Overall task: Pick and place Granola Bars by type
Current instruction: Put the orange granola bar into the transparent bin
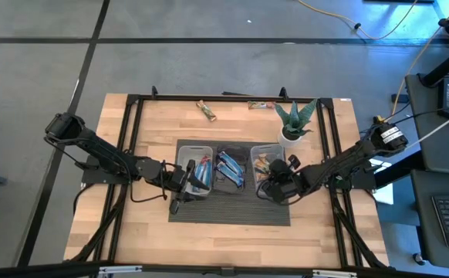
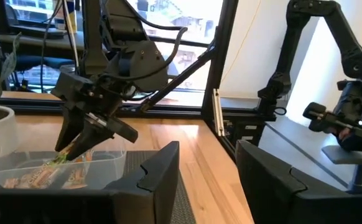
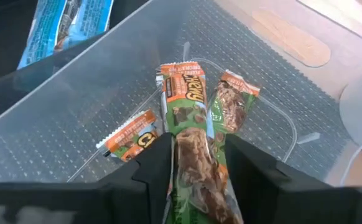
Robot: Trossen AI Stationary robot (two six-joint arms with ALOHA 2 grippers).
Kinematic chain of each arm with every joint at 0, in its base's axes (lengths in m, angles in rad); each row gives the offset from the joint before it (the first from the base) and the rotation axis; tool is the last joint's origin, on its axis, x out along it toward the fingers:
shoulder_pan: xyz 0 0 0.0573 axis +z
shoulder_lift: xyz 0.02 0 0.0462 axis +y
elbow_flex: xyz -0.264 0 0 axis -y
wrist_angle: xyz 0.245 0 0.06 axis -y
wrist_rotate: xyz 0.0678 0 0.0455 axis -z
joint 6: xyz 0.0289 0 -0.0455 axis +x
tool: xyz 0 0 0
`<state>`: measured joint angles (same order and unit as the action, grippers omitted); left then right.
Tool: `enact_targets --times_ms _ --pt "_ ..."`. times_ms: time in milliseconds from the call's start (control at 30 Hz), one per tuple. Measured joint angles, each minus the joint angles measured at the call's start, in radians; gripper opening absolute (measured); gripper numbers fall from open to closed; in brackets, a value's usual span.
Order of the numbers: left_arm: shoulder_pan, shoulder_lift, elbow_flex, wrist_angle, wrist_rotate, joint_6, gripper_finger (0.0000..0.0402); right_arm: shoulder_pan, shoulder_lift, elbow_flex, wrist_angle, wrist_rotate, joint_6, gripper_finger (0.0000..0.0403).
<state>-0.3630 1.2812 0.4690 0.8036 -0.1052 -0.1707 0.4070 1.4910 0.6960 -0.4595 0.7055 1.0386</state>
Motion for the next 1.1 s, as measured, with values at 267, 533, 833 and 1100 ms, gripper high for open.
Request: enact_targets --times_ms 267,533,833,1100 --pt "0.046 0.0 0.0 0.0 -0.028 -0.018 0.0211 -0.003 0.0 0.0 0.0 -0.008 -0.027 0.0183" --pt "0.243 0.0 0.064 -0.116 0.078 -0.065 0.0294 -0.003 0.0 0.001 0.0 -0.026 -0.111 0.018" --pt "0.573 0.0 0.345 -0.682 0.194 -0.007 0.0319 -0.009 0.0 0.001 0.035 -0.019 -0.21 0.018" --pt "0.734 0.0 0.402 -0.811 0.177 -0.029 0.032 -0.021 0.0 0.001 0.051 -0.019 -0.216 0.018"
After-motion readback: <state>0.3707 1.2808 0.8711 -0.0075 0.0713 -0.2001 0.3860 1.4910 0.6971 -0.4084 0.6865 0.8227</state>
